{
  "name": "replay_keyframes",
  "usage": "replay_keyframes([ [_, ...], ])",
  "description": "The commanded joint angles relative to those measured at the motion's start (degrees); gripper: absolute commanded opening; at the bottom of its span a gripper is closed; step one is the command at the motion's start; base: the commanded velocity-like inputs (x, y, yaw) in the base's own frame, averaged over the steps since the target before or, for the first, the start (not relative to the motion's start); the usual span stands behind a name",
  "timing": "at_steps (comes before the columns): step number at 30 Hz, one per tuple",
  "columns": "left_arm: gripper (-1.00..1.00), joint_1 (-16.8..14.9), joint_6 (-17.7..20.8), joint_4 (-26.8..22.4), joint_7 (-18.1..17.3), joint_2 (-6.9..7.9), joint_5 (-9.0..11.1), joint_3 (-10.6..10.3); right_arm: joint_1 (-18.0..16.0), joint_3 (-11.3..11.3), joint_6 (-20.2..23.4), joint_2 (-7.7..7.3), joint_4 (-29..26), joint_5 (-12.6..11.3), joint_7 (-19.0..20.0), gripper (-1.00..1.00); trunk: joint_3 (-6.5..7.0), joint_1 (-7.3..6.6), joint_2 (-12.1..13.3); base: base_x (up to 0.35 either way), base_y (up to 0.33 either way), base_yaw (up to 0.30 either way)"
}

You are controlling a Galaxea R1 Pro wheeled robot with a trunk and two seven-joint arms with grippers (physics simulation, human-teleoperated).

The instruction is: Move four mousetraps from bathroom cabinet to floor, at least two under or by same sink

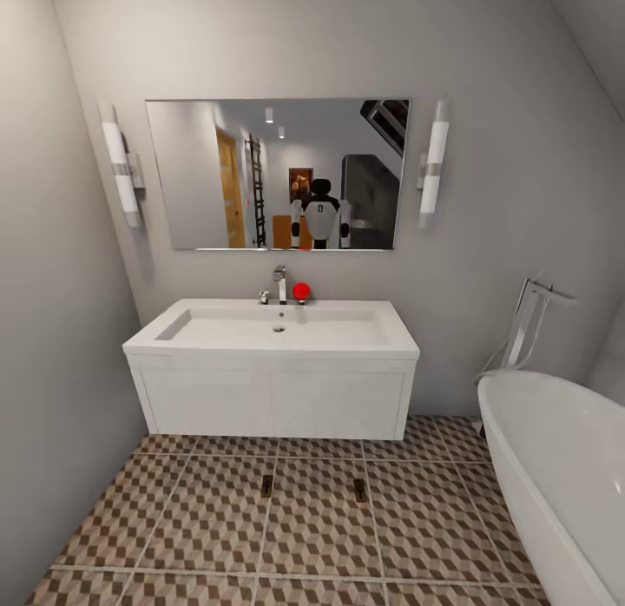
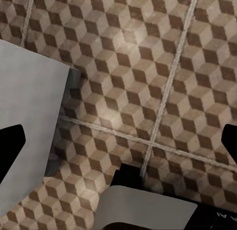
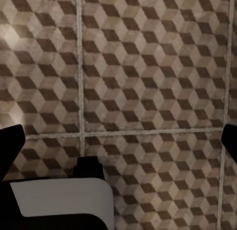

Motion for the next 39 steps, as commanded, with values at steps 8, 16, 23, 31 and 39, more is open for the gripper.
replay_keyframes([
  [8, 1.00, 2.16, 0.04, -0.03, 0.21, -0.07, 0.41, -0.50, 0.64, 0.49, 0.09, 0.09, 0.11, -0.49, -0.14, 1.00, -0.06, 0.00, -0.04, 0.000, 0.000, 0.000],
  [16, 1.00, 4.47, -0.02, -0.04, 0.21, -0.11, 0.38, -0.51, 2.70, 0.49, -0.10, 0.19, 0.11, -0.49, 0.10, 1.00, -0.06, 0.00, -0.04, 0.000, 0.000, 0.000],
  [23, 1.00, 6.06, -0.03, -0.04, 0.21, -0.20, 0.37, -0.47, 4.68, 0.47, -0.38, 0.22, 0.11, -0.54, 0.22, 1.00, -0.06, 0.00, -0.04, 0.000, 0.000, 0.000],
  [31, 1.00, 7.16, -0.04, -0.04, 0.21, -0.17, 0.43, -0.46, 5.24, 0.40, -0.79, 0.15, 0.11, -0.59, 0.29, 1.00, -0.06, 0.00, -0.04, 0.000, 0.000, 0.000],
  [39, 1.00, 8.10, -0.04, -0.04, 0.21, -0.25, 0.40, -0.50, 5.36, 0.35, -1.14, 0.12, 0.11, -0.60, 0.31, 1.00, -0.06, 0.00, -0.04, 0.000, 0.000, 0.000],
])
